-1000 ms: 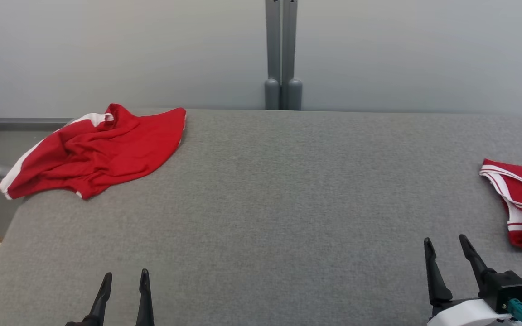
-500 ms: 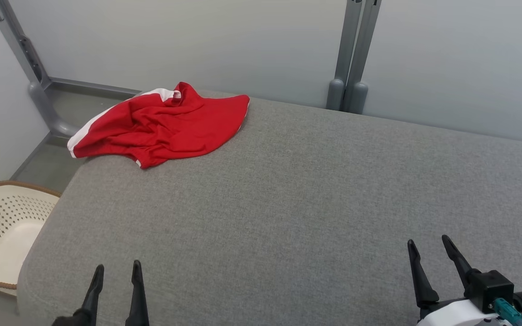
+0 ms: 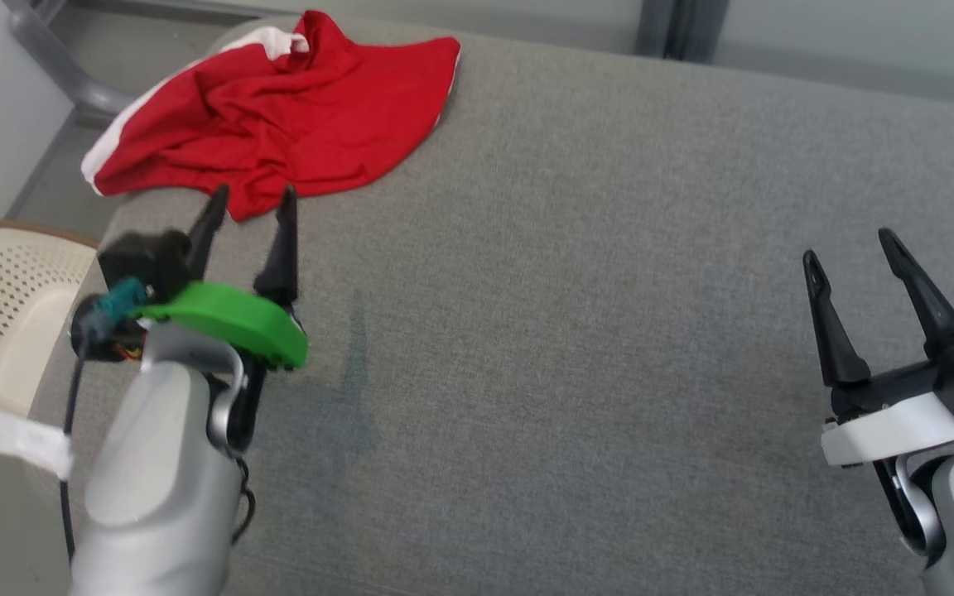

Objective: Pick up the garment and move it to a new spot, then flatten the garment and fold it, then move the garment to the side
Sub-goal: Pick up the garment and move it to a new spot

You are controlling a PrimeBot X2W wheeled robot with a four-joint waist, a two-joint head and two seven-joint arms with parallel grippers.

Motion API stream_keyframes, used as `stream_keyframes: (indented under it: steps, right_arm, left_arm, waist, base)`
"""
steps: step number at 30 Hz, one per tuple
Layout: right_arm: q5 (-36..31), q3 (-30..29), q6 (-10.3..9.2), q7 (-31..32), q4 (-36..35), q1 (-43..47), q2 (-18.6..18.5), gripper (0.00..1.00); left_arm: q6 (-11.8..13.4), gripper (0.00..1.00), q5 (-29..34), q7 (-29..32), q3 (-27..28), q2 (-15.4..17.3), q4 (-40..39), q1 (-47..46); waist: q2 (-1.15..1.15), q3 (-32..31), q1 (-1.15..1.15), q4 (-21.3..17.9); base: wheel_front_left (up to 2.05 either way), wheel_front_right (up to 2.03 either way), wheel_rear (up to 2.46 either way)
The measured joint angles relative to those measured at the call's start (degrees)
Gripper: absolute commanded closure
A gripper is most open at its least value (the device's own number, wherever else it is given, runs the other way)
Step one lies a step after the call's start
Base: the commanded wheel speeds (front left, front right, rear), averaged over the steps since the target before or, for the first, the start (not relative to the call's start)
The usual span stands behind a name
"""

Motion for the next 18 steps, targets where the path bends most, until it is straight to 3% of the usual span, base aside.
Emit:
stream_keyframes:
  steps: [7,13,14,15,16,18]
  right_arm:
    - [1.24,2.04,0.00,0.01,-3.02,-3.76,-2.92,0.00]
    - [1.79,2.83,0.00,-0.01,-3.68,-3.78,-2.66,0.00]
    - [1.94,2.35,0.00,-0.01,-3.78,-3.82,-2.31,0.00]
    - [2.07,2.01,0.00,-0.07,-3.74,-3.82,-1.93,0.00]
    - [2.14,1.89,0.00,-0.13,-3.68,-3.83,-1.62,0.00]
    - [2.32,1.80,0.00,-0.18,-3.41,-3.92,-0.73,0.00]
  left_arm:
    - [1.27,0.00,-2.14,6.41,2.46,3.54,17.50,-19.84]
    - [2.97,0.00,-3.20,7.84,4.52,6.08,28.91,-25.73]
    - [2.98,0.14,-3.63,8.12,4.75,6.13,30.37,-26.17]
    - [2.97,0.71,-3.63,8.08,4.71,6.47,31.56,-26.48]
    - [2.92,1.00,-3.54,7.76,4.57,7.12,32.21,-26.76]
    - [2.21,1.00,-3.10,7.43,3.76,8.10,33.28,-27.32]
  waist:
    - [0.00,13.30,0.01,-2.34]
    - [0.00,19.83,0.01,-5.71]
    - [0.00,20.43,0.01,-6.50]
    - [0.00,20.93,0.01,-7.31]
    - [0.00,21.22,0.01,-7.92]
    - [0.00,21.57,0.01,-9.37]
  base:
    - [0.00,0.00,0.00]
    - [0.00,0.00,0.00]
    - [0.00,0.00,0.00]
    - [0.00,0.00,0.00]
    - [0.00,0.00,0.00]
    - [0.00,0.00,0.00]
